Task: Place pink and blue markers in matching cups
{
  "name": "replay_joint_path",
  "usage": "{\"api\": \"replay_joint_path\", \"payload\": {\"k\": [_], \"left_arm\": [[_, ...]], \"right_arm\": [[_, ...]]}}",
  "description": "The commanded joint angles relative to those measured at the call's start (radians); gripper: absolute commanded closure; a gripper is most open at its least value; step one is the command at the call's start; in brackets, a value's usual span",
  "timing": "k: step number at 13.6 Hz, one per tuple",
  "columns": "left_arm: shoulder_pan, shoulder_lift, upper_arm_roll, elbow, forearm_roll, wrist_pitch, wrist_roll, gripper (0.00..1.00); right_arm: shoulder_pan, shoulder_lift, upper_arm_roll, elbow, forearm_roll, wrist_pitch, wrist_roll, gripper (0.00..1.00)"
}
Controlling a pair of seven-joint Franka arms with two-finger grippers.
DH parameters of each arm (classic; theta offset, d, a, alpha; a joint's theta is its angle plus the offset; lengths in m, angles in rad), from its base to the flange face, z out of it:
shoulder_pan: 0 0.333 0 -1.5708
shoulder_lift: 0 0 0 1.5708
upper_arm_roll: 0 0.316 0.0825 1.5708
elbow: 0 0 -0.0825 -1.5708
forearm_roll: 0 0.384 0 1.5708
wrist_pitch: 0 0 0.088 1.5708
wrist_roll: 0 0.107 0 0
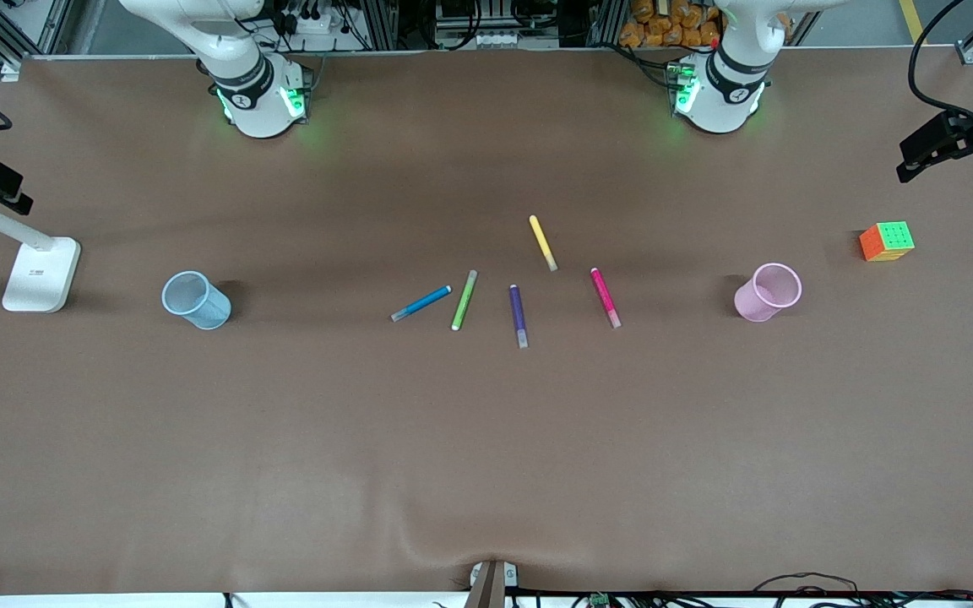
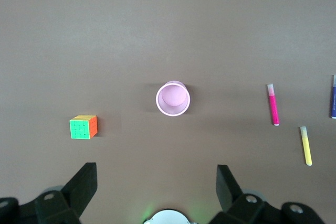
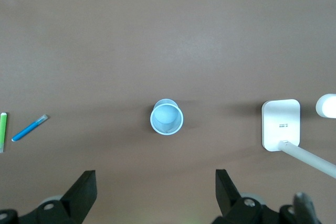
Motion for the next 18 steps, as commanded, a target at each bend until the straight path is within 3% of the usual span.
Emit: {"api": "replay_joint_path", "payload": {"k": [1,18], "left_arm": [[0.003,0.009,-0.002,0.026,-0.011,-0.014,-0.002,0.00],[0.003,0.019,-0.002,0.032,-0.022,-0.049,-0.002,0.00]], "right_arm": [[-0.018,0.002,-0.019,0.018,0.095,-0.022,-0.007,0.00],[-0.023,0.027,-0.039,0.020,0.120,-0.019,0.001,0.00]]}}
